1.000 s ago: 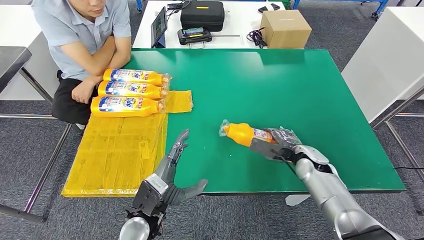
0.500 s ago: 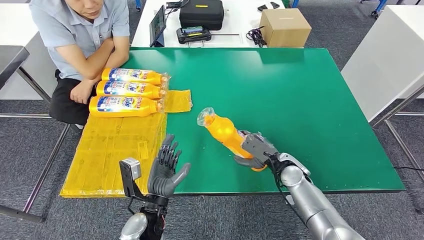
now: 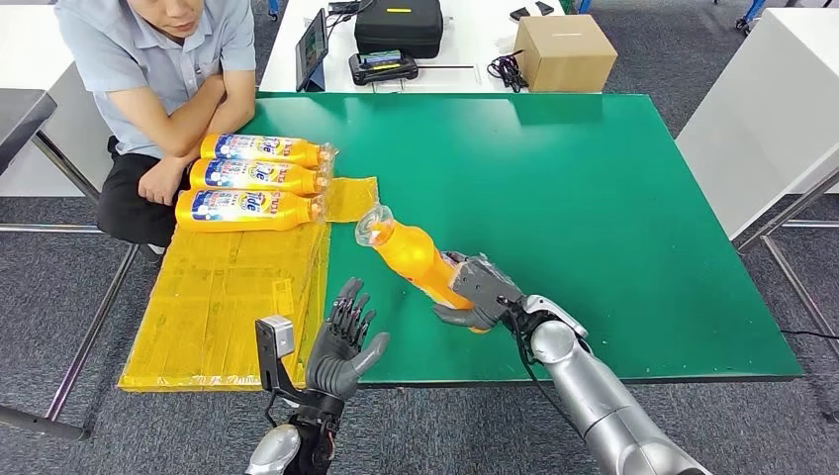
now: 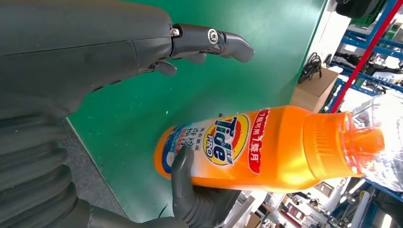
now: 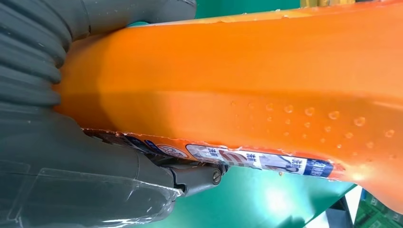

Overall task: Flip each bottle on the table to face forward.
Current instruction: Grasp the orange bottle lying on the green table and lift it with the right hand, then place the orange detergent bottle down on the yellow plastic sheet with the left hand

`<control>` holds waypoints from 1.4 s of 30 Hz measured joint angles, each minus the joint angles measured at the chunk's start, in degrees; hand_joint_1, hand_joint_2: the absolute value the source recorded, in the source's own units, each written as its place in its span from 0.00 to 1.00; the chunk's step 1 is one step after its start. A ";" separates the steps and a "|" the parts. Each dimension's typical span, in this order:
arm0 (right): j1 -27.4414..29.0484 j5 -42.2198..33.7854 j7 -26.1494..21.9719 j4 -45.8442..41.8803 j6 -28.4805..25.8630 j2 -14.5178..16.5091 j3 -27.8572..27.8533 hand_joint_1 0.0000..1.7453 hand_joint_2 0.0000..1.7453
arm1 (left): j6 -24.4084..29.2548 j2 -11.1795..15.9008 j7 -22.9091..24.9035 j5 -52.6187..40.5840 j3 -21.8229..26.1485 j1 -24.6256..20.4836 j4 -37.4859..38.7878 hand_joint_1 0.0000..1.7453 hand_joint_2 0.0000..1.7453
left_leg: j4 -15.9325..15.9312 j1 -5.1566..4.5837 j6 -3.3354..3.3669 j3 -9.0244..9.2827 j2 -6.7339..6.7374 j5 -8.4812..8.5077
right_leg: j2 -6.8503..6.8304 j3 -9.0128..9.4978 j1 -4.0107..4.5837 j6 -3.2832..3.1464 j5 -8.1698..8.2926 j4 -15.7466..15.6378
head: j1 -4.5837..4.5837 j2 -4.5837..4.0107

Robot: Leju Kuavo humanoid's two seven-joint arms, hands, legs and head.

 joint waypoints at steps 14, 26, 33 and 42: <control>-2.51 0.36 0.27 2.12 -1.27 5.26 9.51 1.00 1.00 | 7.90 -0.47 -7.39 -3.48 -0.49 -4.01 1.99 0.00 1.00 | 0.00 0.10 -0.02 -0.04 -0.05 0.02 | -0.05 -0.05 0.10 0.00 0.00 0.01 | 0.01 0.00; -5.10 0.13 1.01 5.10 -2.85 7.40 15.56 1.00 1.00 | 9.38 -0.98 -7.37 1.27 -0.02 -6.28 4.42 0.00 1.00 | 0.00 0.08 -0.01 -0.06 -0.10 0.02 | -0.10 -0.06 0.08 0.00 0.00 0.01 | 0.02 0.00; -5.35 -0.32 1.10 6.03 -3.16 7.35 16.27 0.99 1.00 | 5.18 -0.98 -5.01 5.06 -0.17 -6.27 4.39 1.00 1.00 | 0.00 0.08 -0.01 -0.08 -0.10 0.02 | -0.10 -0.07 0.08 0.00 0.00 0.01 | 0.01 0.00; -6.13 -0.82 1.24 6.16 -4.18 7.50 16.74 0.00 1.00 | 7.08 -0.98 -9.16 1.82 -0.36 -6.25 3.62 1.00 1.00 | 0.00 0.08 -0.01 -0.07 -0.10 0.02 | -0.10 -0.08 0.08 0.00 0.00 0.01 | 0.01 0.00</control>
